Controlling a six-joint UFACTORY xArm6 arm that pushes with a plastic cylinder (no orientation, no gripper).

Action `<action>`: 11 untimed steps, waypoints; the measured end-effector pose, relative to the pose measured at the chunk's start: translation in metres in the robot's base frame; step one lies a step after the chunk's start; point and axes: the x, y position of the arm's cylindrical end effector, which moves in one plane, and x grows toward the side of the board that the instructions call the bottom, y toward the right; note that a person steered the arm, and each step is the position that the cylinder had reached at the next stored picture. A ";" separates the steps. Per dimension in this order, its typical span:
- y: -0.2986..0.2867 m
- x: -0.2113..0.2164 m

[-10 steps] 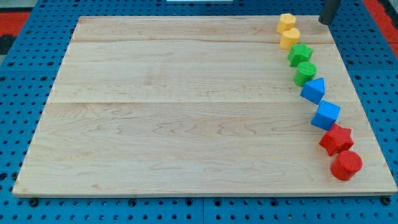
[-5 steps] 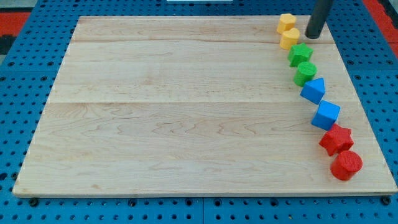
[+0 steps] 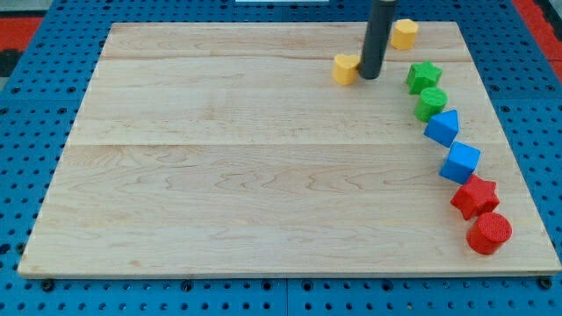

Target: Slide the heart to the top left corner

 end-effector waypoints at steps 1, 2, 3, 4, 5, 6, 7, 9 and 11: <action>-0.046 0.005; -0.057 -0.020; -0.031 -0.031; -0.023 -0.037; -0.069 -0.042; -0.122 -0.042; -0.138 -0.052; -0.123 -0.090; -0.176 -0.102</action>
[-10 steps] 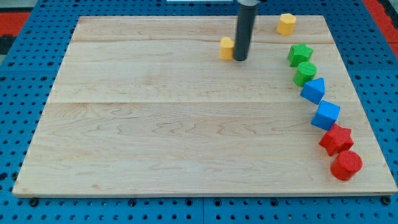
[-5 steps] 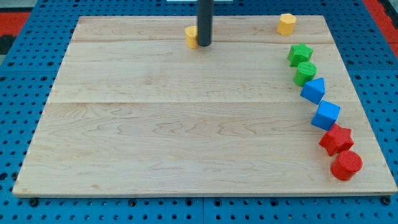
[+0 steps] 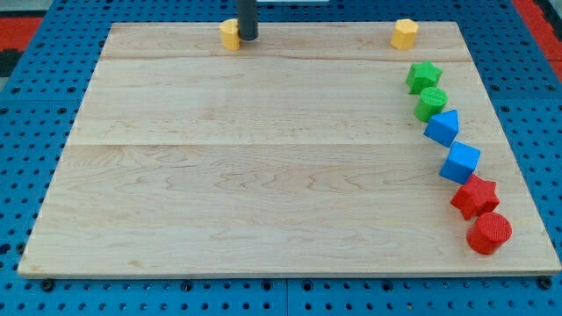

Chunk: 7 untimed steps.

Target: Slide the heart to the top left corner

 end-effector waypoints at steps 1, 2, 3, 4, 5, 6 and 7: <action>-0.031 -0.001; -0.068 -0.001; -0.099 -0.003; -0.128 -0.005; -0.152 -0.007; -0.105 -0.011; -0.039 -0.012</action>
